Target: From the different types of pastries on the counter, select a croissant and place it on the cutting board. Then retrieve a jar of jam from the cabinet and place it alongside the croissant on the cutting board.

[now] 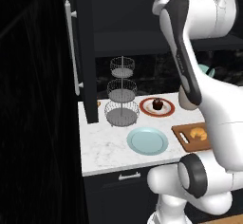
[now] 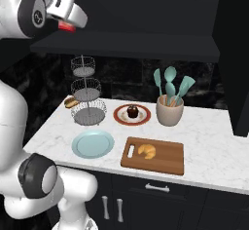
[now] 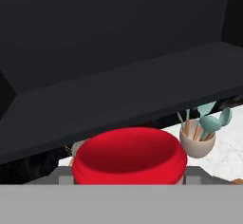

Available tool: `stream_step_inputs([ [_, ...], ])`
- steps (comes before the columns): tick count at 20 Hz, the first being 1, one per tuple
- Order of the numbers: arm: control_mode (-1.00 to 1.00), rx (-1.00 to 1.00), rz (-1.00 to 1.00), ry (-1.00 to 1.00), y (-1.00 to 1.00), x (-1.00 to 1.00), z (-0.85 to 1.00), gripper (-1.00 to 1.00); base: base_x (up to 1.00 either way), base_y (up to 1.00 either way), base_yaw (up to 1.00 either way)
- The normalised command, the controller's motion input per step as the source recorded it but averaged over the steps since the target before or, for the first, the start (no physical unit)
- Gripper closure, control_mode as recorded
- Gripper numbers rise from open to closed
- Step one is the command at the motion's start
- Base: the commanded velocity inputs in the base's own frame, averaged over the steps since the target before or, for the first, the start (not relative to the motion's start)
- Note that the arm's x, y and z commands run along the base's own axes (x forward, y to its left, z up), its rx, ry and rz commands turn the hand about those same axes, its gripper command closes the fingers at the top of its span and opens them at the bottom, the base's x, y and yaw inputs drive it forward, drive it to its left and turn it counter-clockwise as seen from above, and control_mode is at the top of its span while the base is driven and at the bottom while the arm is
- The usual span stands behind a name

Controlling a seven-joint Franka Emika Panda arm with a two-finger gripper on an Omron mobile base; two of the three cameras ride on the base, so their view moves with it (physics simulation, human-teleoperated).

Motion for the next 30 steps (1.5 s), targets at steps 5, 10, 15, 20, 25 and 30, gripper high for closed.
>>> stream_step_inputs([
  [5, -1.00, 0.00, 0.00, 0.09, -0.32, -0.56, -0.02, 1.00, 0.00, 0.00, 0.00],
  [10, -1.00, 0.00, 0.01, -0.02, -0.22, -0.92, -0.10, 1.00, 0.00, 0.00, 0.00],
  [15, -1.00, -0.03, 0.00, 0.02, 0.00, -0.35, -0.32, 1.00, 0.00, 0.00, 0.00],
  [20, -1.00, -0.01, 0.00, 0.01, 0.00, -0.60, -0.50, 1.00, 0.00, 0.00, 0.00],
  [25, -1.00, 0.00, 0.00, 0.00, -0.01, -0.82, -0.35, 1.00, 0.00, 0.00, 0.00],
  [30, -1.00, 0.00, 0.00, 0.00, -0.04, -0.59, -0.36, 1.00, 0.00, 0.00, 0.00],
])
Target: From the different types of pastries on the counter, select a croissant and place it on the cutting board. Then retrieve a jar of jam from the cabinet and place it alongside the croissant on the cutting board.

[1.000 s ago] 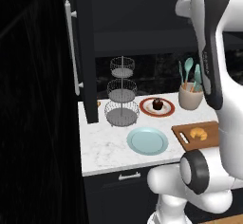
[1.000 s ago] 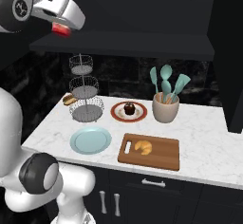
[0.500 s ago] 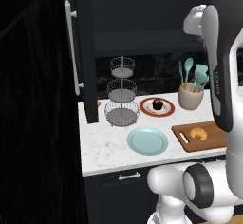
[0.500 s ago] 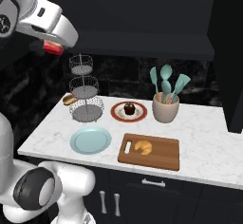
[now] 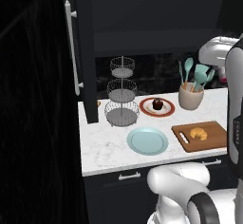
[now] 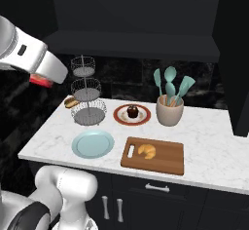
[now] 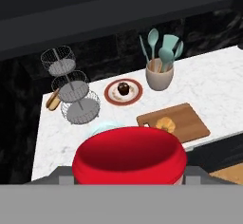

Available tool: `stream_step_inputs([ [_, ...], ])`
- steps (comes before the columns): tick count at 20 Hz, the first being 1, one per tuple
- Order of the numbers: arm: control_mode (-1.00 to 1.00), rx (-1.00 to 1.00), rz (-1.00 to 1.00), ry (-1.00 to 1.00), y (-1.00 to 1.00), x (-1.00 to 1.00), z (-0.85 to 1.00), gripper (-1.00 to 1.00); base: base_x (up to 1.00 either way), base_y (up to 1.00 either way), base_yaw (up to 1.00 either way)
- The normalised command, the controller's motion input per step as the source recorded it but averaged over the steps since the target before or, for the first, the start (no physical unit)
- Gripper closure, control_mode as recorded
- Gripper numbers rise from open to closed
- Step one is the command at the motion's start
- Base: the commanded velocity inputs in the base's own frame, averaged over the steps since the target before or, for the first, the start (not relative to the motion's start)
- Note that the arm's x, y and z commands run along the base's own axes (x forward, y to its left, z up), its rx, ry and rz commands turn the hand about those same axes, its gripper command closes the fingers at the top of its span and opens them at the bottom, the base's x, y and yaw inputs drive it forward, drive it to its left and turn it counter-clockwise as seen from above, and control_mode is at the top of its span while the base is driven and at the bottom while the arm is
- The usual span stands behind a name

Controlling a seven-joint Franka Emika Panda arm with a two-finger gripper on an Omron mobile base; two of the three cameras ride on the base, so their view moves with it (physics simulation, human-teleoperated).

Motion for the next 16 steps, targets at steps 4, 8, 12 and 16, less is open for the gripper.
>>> stream_step_inputs([
  [4, -1.00, -0.04, 0.00, 0.00, 0.00, 0.00, -0.57, 1.00, 0.00, 0.00, 0.00],
  [8, -1.00, -0.02, 0.00, 0.00, -0.05, 0.01, -0.60, 1.00, 0.00, 0.00, 0.00],
  [12, -1.00, 0.00, 0.00, -0.07, -0.34, -0.11, -0.29, 1.00, 0.00, 0.00, 0.00],
  [16, -1.00, 0.00, -0.01, -0.14, -0.51, -0.21, -0.16, 1.00, 0.00, 0.00, 0.00],
])
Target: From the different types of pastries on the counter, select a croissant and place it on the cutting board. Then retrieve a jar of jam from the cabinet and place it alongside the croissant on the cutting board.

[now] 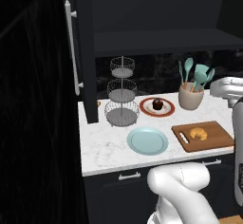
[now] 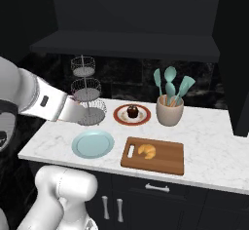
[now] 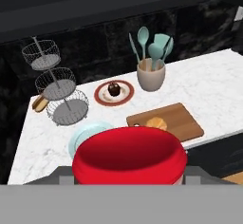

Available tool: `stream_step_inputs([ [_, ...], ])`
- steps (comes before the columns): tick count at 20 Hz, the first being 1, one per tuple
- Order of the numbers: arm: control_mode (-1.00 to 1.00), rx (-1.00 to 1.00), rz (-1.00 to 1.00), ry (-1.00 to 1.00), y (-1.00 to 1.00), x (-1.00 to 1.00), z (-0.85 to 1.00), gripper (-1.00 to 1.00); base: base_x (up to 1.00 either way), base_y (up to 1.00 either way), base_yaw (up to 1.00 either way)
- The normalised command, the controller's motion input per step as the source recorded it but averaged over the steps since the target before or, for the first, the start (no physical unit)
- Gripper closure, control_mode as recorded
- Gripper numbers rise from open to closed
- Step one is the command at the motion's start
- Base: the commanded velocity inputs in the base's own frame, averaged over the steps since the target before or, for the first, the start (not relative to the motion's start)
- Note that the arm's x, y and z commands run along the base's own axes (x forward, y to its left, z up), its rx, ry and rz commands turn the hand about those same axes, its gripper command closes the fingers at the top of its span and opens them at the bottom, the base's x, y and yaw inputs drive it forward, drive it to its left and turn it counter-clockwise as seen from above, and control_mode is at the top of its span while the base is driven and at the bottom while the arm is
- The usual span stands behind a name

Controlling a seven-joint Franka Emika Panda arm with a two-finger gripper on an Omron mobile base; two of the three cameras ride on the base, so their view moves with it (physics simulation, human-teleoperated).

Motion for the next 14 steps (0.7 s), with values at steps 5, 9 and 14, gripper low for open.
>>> stream_step_inputs([
  [5, -1.00, 0.00, -0.07, -0.02, -0.74, -0.04, -0.10, 1.00, 0.00, 0.00, 0.00],
  [9, -1.00, 0.02, -0.22, 0.28, -0.64, 0.00, -0.04, 1.00, 0.00, 0.00, 0.00],
  [14, -1.00, 0.05, -0.38, 0.49, -0.43, 0.05, -0.01, 1.00, 0.00, 0.00, 0.00],
])
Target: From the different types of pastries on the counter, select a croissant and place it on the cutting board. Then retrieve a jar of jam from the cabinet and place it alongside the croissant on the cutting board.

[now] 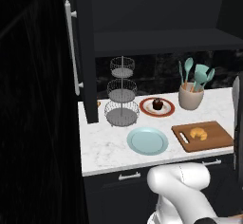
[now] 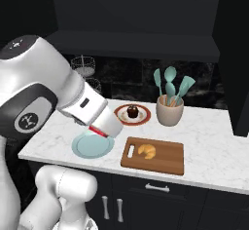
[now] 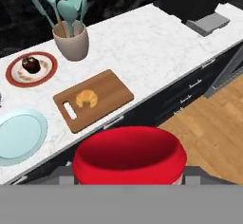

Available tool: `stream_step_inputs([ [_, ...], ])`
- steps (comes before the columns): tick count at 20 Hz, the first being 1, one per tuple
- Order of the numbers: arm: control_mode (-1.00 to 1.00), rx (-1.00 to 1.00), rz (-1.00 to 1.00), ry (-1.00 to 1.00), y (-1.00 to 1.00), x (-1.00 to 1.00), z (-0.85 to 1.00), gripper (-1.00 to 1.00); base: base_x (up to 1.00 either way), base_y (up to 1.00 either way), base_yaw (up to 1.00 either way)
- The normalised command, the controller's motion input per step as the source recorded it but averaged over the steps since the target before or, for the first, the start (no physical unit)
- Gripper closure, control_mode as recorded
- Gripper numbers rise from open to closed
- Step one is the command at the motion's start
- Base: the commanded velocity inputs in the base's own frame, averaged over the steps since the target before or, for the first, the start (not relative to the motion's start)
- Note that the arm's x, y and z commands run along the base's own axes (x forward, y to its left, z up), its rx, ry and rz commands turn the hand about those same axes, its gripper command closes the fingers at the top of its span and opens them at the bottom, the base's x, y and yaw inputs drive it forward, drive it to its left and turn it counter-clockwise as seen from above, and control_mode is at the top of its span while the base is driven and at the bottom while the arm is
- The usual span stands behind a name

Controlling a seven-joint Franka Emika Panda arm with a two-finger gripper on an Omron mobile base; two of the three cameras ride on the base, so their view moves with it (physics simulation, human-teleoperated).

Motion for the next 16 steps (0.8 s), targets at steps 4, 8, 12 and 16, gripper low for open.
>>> stream_step_inputs([
  [4, -1.00, 0.02, -0.26, 0.33, -0.34, 0.31, -0.22, 1.00, 0.00, 0.00, 0.00],
  [8, -1.00, 0.00, -0.04, 0.03, -0.15, 0.48, -0.43, 1.00, 0.00, 0.00, 0.00],
  [12, -1.00, 0.00, 0.02, -0.09, 0.00, 0.80, -0.57, 1.00, 0.00, 0.00, 0.00],
  [16, -1.00, 0.00, 0.05, -0.21, 0.00, 0.61, -0.34, 1.00, 0.00, 0.00, 0.00],
])
